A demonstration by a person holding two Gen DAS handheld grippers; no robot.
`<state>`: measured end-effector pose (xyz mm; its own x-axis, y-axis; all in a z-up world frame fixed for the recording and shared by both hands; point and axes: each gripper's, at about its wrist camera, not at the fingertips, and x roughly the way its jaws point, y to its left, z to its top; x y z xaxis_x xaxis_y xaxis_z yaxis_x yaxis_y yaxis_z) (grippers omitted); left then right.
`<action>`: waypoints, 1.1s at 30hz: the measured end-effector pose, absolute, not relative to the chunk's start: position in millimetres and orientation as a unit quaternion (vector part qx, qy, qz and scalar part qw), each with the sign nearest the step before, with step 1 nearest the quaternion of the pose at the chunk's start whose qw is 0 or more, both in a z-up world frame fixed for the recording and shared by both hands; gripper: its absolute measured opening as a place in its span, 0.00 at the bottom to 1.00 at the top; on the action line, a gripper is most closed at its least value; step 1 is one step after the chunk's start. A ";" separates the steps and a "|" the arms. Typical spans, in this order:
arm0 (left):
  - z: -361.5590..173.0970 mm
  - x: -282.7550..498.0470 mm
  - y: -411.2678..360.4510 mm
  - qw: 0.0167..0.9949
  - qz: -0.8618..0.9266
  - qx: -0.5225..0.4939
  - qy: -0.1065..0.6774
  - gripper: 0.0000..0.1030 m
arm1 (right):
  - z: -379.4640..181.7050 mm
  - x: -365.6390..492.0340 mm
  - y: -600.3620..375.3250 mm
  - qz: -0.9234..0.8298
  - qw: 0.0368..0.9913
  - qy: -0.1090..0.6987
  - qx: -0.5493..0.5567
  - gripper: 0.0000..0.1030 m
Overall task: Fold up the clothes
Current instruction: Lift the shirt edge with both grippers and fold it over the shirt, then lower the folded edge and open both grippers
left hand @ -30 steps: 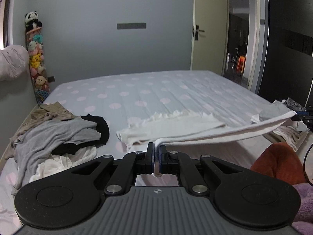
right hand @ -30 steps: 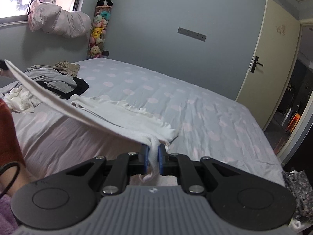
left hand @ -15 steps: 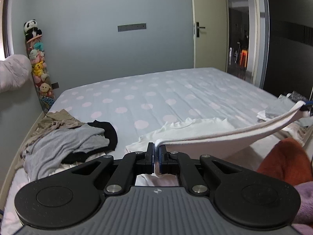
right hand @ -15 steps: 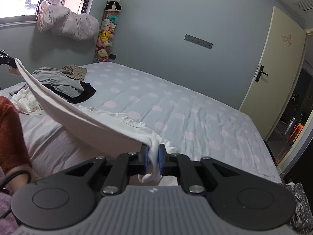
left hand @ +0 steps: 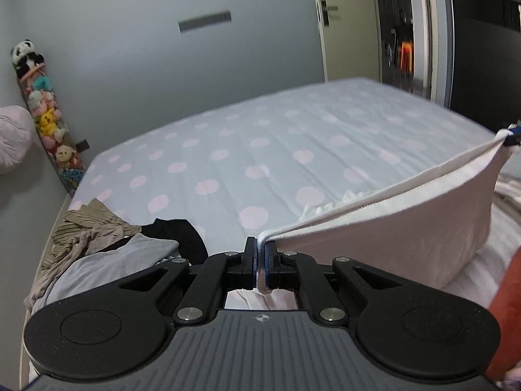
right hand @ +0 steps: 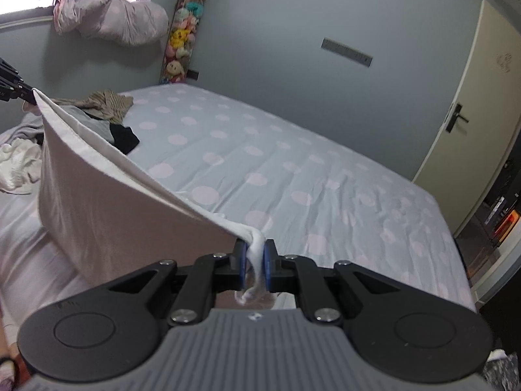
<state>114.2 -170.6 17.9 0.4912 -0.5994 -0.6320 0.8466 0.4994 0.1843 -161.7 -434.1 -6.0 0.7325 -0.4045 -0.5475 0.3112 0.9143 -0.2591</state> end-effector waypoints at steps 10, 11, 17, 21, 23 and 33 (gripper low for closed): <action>-52.9 204.1 -246.0 0.805 -0.425 0.277 0.309 0.02 | -66.9 -54.6 -516.8 -0.171 0.911 0.371 -0.054 0.12; -62.5 213.4 -252.4 0.802 -0.424 0.277 0.317 0.02 | -75.8 -44.3 -525.2 -0.169 0.909 0.377 -0.048 0.12; -127.2 268.1 -286.9 0.783 -0.419 0.273 0.369 0.02 | -134.6 11.2 -574.1 -0.161 0.895 0.416 -0.006 0.12; -160.3 290.6 -298.8 0.774 -0.417 0.263 0.398 0.02 | -171.8 37.2 -595.7 -0.160 0.884 0.439 0.020 0.12; -171.5 295.0 -301.5 0.770 -0.420 0.261 0.404 0.03 | -185.0 43.7 -602.1 -0.160 0.879 0.447 0.032 0.13; -169.8 314.6 -286.5 0.806 -0.382 0.194 0.409 0.20 | -187.3 34.8 -625.8 -0.202 0.873 0.429 0.113 0.32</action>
